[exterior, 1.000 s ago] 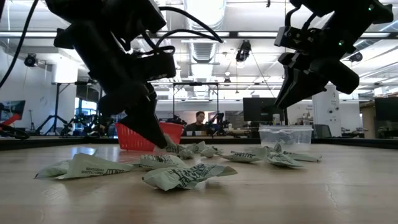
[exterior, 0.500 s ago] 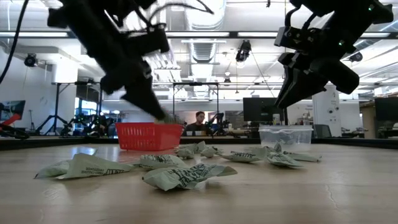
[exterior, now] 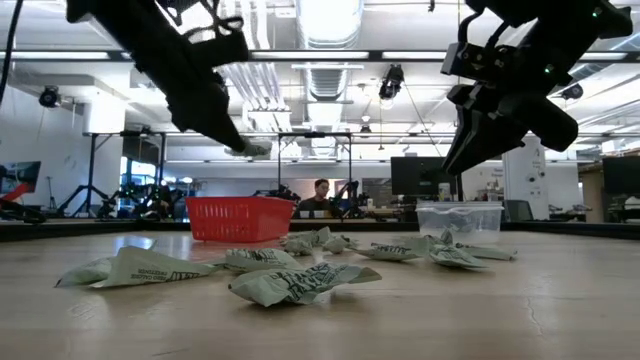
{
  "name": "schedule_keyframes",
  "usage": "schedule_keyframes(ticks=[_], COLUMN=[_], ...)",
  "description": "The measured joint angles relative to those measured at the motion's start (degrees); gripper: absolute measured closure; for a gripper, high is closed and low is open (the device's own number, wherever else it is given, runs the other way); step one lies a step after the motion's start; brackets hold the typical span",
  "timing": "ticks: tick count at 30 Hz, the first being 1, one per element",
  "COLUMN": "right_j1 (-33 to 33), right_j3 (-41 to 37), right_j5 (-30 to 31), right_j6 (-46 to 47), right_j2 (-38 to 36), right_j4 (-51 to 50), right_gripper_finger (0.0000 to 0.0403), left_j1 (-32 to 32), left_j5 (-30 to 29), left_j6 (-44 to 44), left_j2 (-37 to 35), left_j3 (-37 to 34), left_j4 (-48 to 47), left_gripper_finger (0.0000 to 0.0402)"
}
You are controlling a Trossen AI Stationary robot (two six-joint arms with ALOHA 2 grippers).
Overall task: Pick and place items into bin
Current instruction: Put the stevia packet into the red bin
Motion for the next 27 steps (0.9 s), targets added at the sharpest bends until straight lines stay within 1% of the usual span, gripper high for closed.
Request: schedule_keyframes(ticks=[7,11,19,27], right_j1=[0.0,0.0,0.0,0.0], right_j3=[0.0,0.0,0.0,0.0], right_j5=[0.0,0.0,0.0,0.0], right_j6=[0.2,0.3,0.2,0.3], right_j2=[0.0,0.0,0.0,0.0], right_j4=[0.0,0.0,0.0,0.0], right_gripper_finger=[0.0341,0.0339,0.0344,0.0344], left_j1=[5.0,6.8,6.9,6.9], left_j5=[0.0,0.0,0.3,0.3], left_j6=[0.0,1.1,5.6,7.0], left_j2=[2.6,3.7,3.7,3.7], left_j3=[-0.7,-0.7,-0.7,-0.7], left_j4=[-0.7,-0.7,-0.5,-0.2], left_gripper_finger=[0.04,0.04,0.04,0.04])
